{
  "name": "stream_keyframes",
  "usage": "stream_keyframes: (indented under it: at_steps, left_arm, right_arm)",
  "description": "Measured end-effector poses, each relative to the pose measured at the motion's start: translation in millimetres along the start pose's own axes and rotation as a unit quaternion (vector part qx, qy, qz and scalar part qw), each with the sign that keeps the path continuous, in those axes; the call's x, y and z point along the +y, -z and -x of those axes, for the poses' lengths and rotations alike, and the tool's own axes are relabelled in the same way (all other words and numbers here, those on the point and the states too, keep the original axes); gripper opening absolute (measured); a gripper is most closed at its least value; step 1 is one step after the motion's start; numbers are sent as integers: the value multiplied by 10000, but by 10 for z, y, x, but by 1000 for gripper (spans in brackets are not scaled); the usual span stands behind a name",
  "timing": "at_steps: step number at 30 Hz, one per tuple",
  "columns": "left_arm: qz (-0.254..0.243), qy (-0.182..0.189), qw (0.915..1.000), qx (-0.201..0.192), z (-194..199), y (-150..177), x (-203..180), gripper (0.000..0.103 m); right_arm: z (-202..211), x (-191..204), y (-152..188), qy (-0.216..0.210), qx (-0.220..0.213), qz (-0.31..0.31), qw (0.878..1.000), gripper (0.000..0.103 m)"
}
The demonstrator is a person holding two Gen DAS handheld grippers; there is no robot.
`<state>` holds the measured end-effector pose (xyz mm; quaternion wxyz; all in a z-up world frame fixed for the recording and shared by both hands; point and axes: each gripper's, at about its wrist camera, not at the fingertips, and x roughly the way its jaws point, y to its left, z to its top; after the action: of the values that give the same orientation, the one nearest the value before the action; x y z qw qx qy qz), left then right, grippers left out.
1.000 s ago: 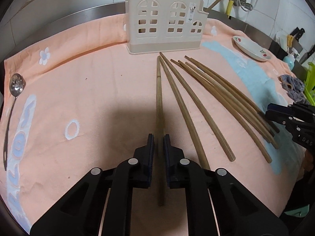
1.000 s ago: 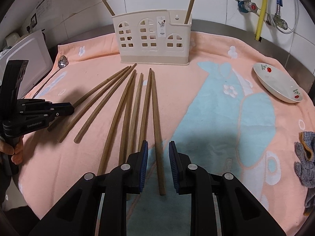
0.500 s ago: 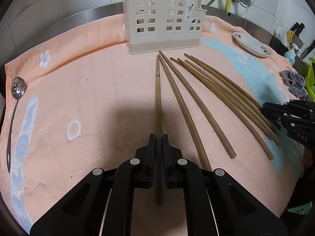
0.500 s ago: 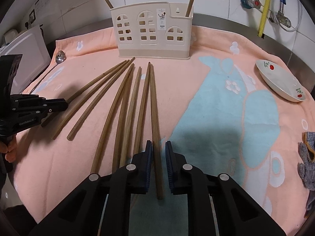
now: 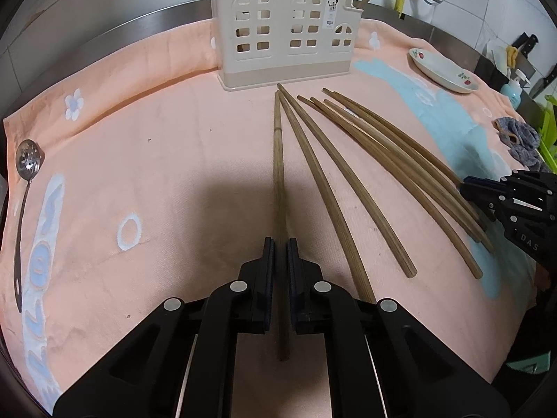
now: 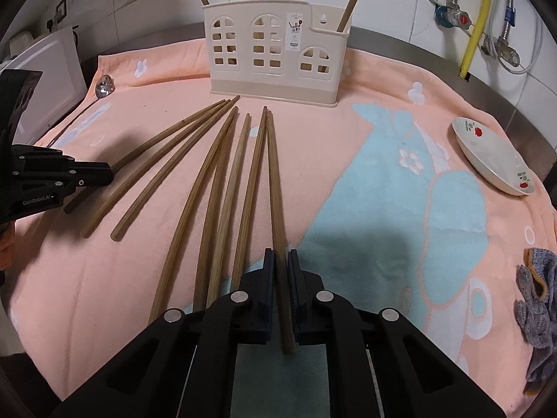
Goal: Organize utensils
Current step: 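Close the left tool on a chopstick while the right tool grasps another chopstick, then lift the left tool's chopstick toward the holder while the right tool carries its chopstick there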
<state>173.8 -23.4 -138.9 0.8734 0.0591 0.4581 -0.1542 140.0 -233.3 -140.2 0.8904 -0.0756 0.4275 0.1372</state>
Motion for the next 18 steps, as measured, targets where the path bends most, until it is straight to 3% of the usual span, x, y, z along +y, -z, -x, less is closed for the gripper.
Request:
stream_keyframes:
  at_steps: [8,18]
  left_arm:
    - [-21,57,9996,-291,201,-84,-13,6]
    - [-24,110,9957,-921,627,-299,-10,6]
  right_arm:
    - [161,-27,-43,-20,-209,-92,9997,7]
    - [734,-77,-388,-114,-1081,-174,9939,7]
